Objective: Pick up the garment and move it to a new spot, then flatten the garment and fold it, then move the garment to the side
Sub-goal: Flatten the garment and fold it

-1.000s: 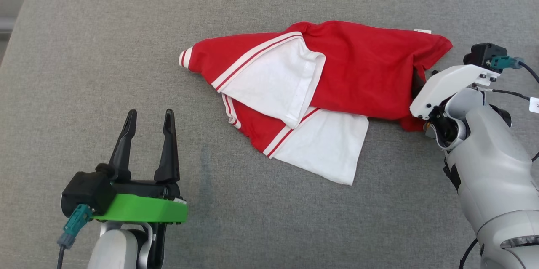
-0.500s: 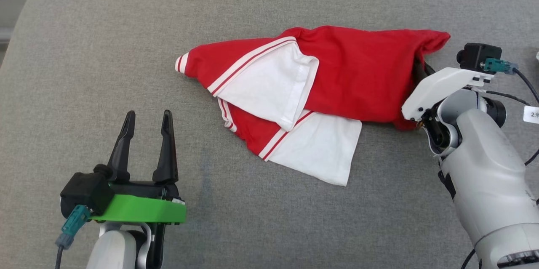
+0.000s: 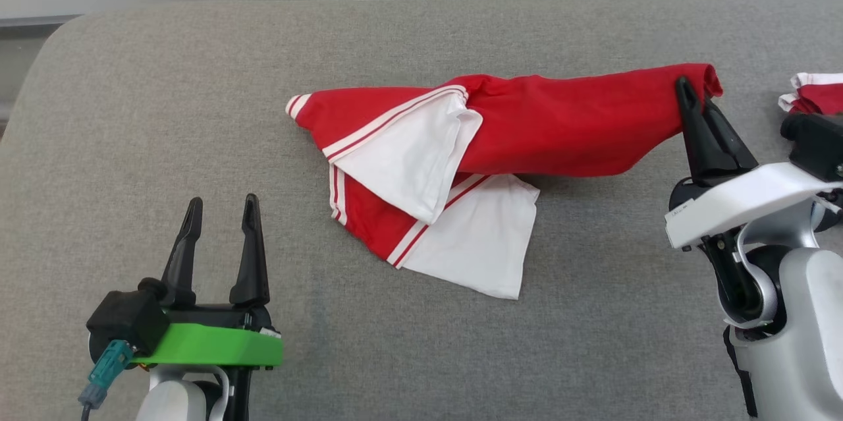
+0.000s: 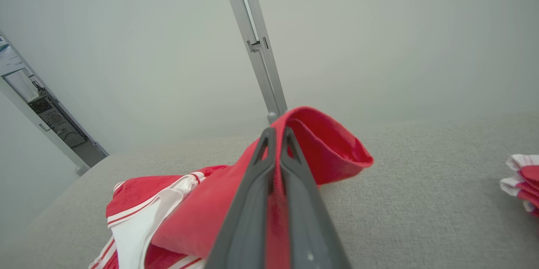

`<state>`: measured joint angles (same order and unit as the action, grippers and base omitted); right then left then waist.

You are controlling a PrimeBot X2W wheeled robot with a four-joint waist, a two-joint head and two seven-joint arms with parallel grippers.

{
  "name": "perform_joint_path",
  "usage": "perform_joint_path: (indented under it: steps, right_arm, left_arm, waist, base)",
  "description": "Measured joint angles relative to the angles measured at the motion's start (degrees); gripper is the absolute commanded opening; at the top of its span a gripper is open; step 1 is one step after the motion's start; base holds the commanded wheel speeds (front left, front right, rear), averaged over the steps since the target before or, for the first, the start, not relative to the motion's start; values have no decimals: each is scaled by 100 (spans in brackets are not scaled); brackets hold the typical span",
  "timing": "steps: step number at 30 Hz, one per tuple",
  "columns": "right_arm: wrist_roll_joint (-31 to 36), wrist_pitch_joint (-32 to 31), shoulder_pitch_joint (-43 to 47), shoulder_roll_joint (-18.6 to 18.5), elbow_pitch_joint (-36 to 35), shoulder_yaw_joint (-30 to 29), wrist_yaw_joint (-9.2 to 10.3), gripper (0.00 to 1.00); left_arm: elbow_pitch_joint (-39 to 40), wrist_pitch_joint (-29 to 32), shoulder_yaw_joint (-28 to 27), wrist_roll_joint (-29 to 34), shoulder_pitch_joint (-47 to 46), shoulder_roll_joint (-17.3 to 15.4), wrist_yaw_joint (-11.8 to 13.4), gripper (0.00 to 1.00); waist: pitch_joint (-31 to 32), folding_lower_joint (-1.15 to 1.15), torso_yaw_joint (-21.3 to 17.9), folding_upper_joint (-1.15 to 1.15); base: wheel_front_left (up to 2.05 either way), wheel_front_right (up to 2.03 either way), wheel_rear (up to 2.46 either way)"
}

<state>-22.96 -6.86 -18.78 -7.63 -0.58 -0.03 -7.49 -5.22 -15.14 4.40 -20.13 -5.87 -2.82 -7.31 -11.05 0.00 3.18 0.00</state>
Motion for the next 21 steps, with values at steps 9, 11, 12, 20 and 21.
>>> perform_joint_path:
  steps: [9,11,12,20,21]
  right_arm:
    - [190,-900,353,183,-2451,332,0,0]
    - [242,-1049,346,168,-2519,313,-1,0]
    - [248,-1126,341,164,-2481,257,0,0]
    - [631,-1415,-391,-220,-771,-292,0,0]
    - [705,-1403,-556,-357,-432,-331,0,0]
  left_arm:
    - [-8,0,20,-41,7,0,0,100]
    - [-10,0,31,-48,7,-1,0,100]
    - [-11,0,49,-58,7,0,0,100]
    - [16,0,155,-109,-48,-1,0,100]
    - [18,0,178,-109,-86,-1,0,100]
  waist:
    - [162,0,-135,0]
    - [166,0,-132,0]
    - [161,0,-124,0]
    - [-54,0,-24,0]
    - [-97,0,-4,0]
  base:
    - [0,0,0]
    - [0,0,0]
    - [0,0,0]
    - [0,0,0]
    - [0,0,0]
